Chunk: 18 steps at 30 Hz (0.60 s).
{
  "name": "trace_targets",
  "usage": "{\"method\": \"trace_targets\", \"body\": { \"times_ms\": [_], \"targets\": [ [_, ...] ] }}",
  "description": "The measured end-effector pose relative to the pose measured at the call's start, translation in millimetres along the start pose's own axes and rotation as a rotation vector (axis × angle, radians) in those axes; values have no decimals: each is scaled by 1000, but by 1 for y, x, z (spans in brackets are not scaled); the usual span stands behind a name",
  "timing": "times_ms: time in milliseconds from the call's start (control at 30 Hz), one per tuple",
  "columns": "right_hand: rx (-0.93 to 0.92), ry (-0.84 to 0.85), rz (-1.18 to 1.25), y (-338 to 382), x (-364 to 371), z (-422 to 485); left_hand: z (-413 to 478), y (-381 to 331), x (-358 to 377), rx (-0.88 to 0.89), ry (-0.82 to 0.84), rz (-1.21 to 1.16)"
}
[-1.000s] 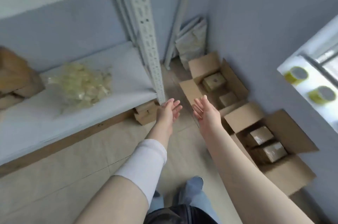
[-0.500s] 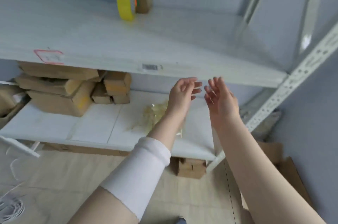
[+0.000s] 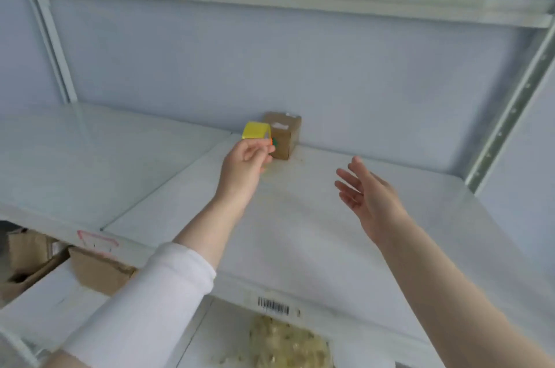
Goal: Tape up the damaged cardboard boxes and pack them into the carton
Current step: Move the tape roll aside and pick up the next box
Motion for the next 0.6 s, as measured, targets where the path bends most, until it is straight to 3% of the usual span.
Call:
{"method": "trace_targets", "body": {
  "times_ms": [300, 600],
  "targets": [
    [112, -15, -66, -15, 31, 142, 175, 51, -67, -189, 21, 169],
    [200, -110, -236, -44, 67, 260, 283, 142, -42, -561, 408, 149]
  ]
}}
Point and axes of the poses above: each hand's wrist, its own z-axis towards the middle knuckle, its own x-axis out of the palm, y = z × x, the point moved 4 cm from there along z, towards the middle knuckle, and after that the axes turned 9 degrees about y, right-handed, at the moved point
